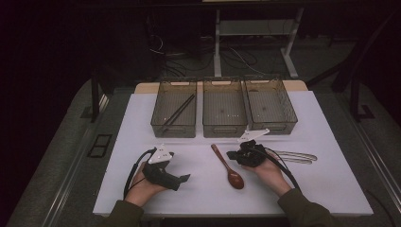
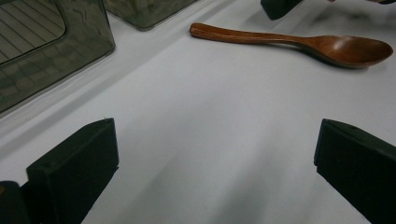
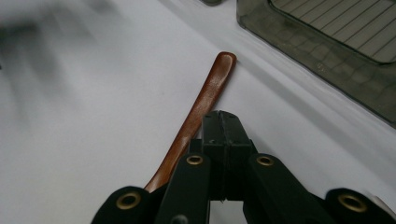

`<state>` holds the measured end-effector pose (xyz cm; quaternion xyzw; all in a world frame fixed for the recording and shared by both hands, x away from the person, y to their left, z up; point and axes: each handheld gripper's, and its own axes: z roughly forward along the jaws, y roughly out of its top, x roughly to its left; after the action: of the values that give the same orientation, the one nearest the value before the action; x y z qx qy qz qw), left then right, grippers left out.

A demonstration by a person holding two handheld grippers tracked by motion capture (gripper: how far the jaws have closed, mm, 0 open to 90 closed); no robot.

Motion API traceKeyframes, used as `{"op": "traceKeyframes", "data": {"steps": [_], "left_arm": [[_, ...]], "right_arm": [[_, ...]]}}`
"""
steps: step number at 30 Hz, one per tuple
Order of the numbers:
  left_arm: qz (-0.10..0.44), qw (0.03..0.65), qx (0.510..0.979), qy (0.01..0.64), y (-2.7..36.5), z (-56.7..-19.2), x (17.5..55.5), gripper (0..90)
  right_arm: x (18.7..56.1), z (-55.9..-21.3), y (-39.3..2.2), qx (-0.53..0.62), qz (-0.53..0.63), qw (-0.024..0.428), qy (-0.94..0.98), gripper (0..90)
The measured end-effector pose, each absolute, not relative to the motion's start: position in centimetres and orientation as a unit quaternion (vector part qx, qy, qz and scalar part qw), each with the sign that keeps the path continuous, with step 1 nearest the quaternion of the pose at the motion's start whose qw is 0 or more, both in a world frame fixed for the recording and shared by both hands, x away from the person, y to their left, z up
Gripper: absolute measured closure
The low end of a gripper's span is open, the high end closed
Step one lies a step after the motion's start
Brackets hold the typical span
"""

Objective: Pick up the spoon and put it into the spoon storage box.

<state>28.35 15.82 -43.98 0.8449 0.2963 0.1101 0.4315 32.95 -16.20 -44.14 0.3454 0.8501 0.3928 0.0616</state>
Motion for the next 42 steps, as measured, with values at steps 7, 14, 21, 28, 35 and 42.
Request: {"op": "traceKeyframes", "data": {"steps": [7,14,21,28,35,42], "left_arm": [[0.11,0.432,0.845,0.296,15.8,-44.0,28.4,0.0],[0.109,0.431,0.845,0.296,15.9,-44.0,28.4,0.0],[0.108,0.431,0.846,0.295,15.8,-44.0,28.4,0.0],[0.105,0.43,0.848,0.292,15.8,-44.0,28.3,0.0],[0.103,0.43,0.849,0.291,15.7,-44.1,28.3,0.0],[0.102,0.431,0.848,0.29,15.8,-44.1,28.3,0.0]], "right_arm": [[33.8,-44.6,-15.2,0.344,0.381,0.062,0.856,88.7],[34.7,-45.0,-14.3,0.348,0.371,0.06,0.859,88.7],[34.5,-44.9,-13.3,0.334,0.375,0.046,0.864,88.7],[33.9,-44.6,-11.6,0.305,0.376,0.033,0.874,88.7],[33.1,-44.5,-10.1,0.274,0.378,0.014,0.884,88.7],[33.2,-43.3,-11.9,0.283,0.39,0.002,0.876,68.9]]}}
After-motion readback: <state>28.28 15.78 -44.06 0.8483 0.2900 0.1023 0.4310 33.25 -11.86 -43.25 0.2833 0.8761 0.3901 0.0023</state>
